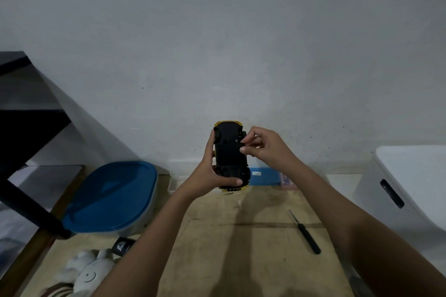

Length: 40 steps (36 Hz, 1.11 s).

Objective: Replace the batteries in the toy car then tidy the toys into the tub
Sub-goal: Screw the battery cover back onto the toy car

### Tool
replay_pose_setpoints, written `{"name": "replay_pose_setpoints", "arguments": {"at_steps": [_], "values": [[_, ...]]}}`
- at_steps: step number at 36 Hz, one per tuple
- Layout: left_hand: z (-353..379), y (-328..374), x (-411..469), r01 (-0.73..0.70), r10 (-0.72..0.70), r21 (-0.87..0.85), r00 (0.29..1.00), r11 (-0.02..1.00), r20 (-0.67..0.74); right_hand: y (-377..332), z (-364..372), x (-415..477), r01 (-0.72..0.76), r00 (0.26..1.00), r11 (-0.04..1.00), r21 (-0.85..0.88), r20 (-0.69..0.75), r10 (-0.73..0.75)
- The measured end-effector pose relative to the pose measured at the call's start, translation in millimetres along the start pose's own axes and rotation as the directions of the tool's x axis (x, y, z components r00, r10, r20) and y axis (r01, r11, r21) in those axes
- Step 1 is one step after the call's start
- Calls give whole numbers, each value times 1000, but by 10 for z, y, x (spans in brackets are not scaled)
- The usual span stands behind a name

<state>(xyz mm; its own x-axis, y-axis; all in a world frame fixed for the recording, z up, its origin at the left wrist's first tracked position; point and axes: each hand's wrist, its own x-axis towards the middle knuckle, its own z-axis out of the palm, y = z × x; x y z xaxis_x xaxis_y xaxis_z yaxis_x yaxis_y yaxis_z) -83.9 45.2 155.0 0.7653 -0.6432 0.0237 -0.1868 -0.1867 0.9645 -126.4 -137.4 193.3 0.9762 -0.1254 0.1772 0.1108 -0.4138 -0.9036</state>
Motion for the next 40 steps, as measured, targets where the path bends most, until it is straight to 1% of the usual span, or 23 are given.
{"name": "replay_pose_setpoints", "arguments": {"at_steps": [3,7,12,19,22,27,32,40], "values": [[-3,13,-24,-5,5,-2,1000,1000,0,-12,15,-17,34,999,998,-43,-22,-35],[-20,51,-56,-28,28,-19,999,999,-17,-21,64,-56,122,987,986,-110,-91,-132],[-48,101,-87,-58,57,-32,998,998,-41,14,174,-84,221,944,949,-224,-195,-266],[-46,139,-121,-65,60,-69,995,995,-74,23,262,-147,351,884,897,-268,-221,-412],[-48,154,-132,-81,74,-73,993,994,-96,31,302,-159,366,873,896,-251,-240,-424],[-52,162,-137,-97,87,-92,990,991,-109,47,307,-164,398,862,878,-266,-220,-458],[-26,190,-129,-85,61,-187,989,979,-132,90,289,-157,394,863,875,-280,-215,-457],[20,143,-84,-101,71,-184,984,978,-163,130,276,-134,396,864,851,-345,-176,-472]]}}
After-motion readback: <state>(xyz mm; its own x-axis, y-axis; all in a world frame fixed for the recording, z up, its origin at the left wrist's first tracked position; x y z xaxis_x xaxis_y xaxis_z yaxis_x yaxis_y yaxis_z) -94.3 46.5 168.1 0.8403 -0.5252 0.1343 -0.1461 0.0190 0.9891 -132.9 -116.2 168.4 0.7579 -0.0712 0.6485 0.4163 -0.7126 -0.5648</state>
